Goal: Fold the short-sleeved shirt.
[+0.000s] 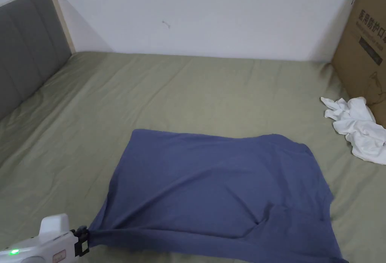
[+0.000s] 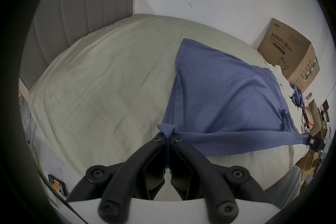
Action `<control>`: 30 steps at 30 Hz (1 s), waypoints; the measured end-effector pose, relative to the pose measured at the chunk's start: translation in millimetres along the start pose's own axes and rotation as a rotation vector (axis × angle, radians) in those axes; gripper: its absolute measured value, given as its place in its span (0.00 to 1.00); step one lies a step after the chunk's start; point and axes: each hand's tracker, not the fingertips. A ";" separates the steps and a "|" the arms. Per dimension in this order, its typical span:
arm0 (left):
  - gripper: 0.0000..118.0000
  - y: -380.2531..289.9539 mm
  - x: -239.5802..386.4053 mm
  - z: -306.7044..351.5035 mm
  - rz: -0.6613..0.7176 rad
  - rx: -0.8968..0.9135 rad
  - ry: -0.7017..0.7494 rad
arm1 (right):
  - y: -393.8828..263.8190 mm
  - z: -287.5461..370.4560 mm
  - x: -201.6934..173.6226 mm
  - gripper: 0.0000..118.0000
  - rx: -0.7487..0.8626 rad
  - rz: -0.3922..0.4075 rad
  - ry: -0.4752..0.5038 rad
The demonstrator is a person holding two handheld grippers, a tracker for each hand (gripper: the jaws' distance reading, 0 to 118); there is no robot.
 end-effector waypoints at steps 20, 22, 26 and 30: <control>0.73 0.5 33.0 30.0 -0.026 -0.025 0.004 | 12.2 -12.8 -39.2 0.84 -0.076 0.106 -0.242; 0.73 19.5 42.1 51.6 -0.018 0.091 -0.026 | 40.4 9.0 -56.2 0.84 0.038 0.142 -0.222; 0.73 56.6 77.1 98.6 -0.124 0.318 -0.025 | 90.7 44.9 -87.0 0.84 0.295 0.204 -0.197; 0.73 74.2 101.6 125.8 -0.191 0.514 -0.005 | 116.8 68.8 -124.4 0.84 0.473 0.253 -0.192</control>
